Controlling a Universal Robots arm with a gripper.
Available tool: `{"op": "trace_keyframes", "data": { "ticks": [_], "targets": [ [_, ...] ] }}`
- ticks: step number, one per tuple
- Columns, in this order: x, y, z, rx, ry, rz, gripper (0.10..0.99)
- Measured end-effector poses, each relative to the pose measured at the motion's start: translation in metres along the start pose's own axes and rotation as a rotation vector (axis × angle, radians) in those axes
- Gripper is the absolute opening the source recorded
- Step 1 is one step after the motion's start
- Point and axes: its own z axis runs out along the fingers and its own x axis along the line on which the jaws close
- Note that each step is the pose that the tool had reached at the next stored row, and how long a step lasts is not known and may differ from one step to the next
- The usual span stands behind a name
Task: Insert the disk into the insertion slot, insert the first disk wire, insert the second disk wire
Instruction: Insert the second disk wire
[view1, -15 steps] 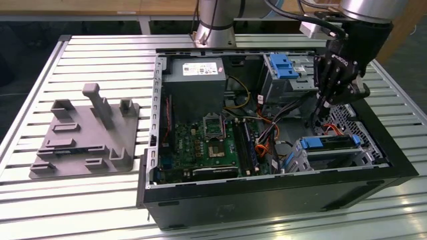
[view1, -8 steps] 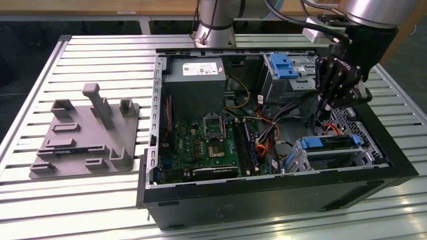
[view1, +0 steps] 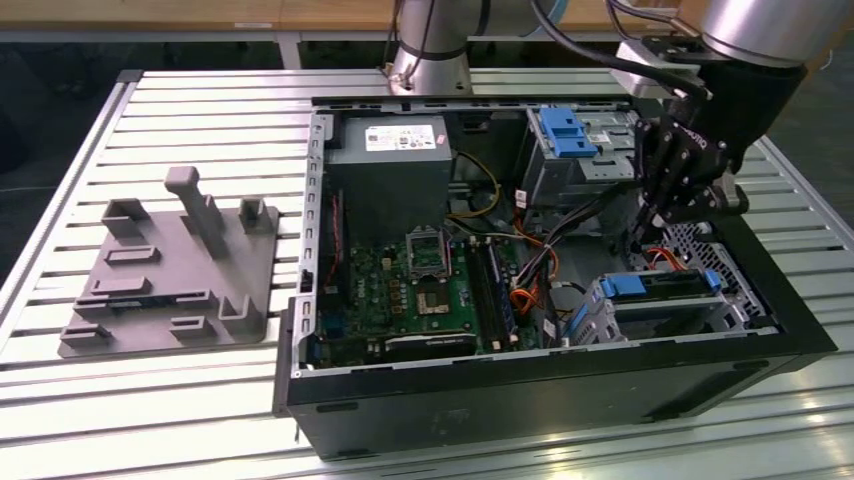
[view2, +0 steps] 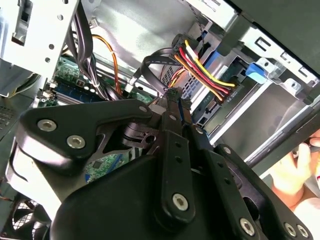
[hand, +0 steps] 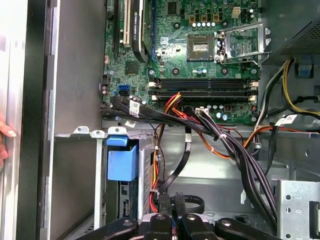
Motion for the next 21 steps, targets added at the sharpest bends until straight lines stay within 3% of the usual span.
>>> {"op": "trace_keyframes", "data": {
  "ticks": [12,21],
  "targets": [
    [0.0124,0.0002,-0.0031,0.000,-0.0501,0.002,0.145],
    [0.0252,0.0002,-0.0016,-0.001,-0.0632,0.011,0.145]
  ]
}}
